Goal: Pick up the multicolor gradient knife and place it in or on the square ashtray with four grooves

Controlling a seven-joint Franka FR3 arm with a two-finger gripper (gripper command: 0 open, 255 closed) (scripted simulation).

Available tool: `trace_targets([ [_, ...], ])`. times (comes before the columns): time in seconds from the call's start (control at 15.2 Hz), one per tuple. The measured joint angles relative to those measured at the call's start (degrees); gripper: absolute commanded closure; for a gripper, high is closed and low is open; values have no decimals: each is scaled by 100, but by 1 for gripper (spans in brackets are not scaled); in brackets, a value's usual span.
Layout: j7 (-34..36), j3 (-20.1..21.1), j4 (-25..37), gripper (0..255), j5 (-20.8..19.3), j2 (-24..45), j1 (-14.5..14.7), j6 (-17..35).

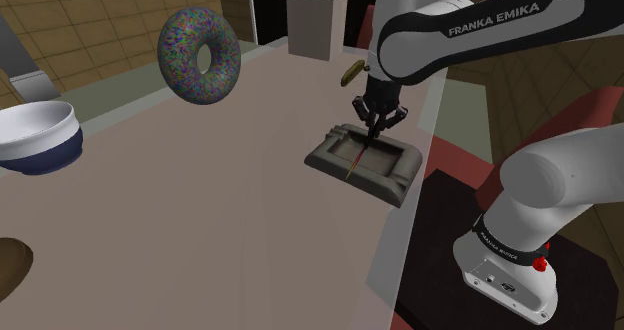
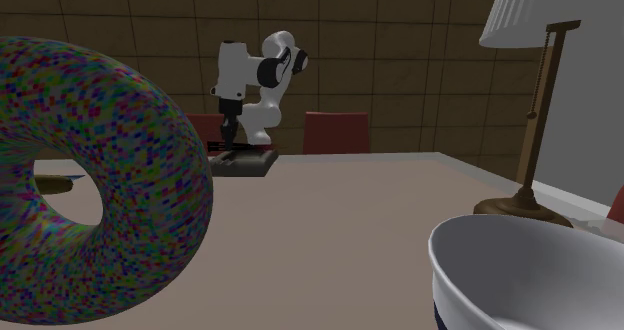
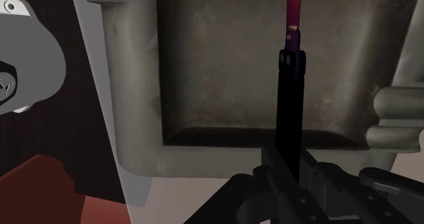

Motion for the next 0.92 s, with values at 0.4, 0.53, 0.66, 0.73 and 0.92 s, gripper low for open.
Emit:
trace_targets([
  [0.4, 1, 3, -3, 0, 1, 3, 0, 6],
  [0.53, 1, 3, -3, 0, 1, 3, 0, 6],
  [0.66, 1, 3, -3, 0, 1, 3, 0, 6],
  [0.73, -11, -40, 41, 0, -11, -58, 11, -95],
  [0.92, 6, -178, 387, 0, -85, -236, 30, -606],
])
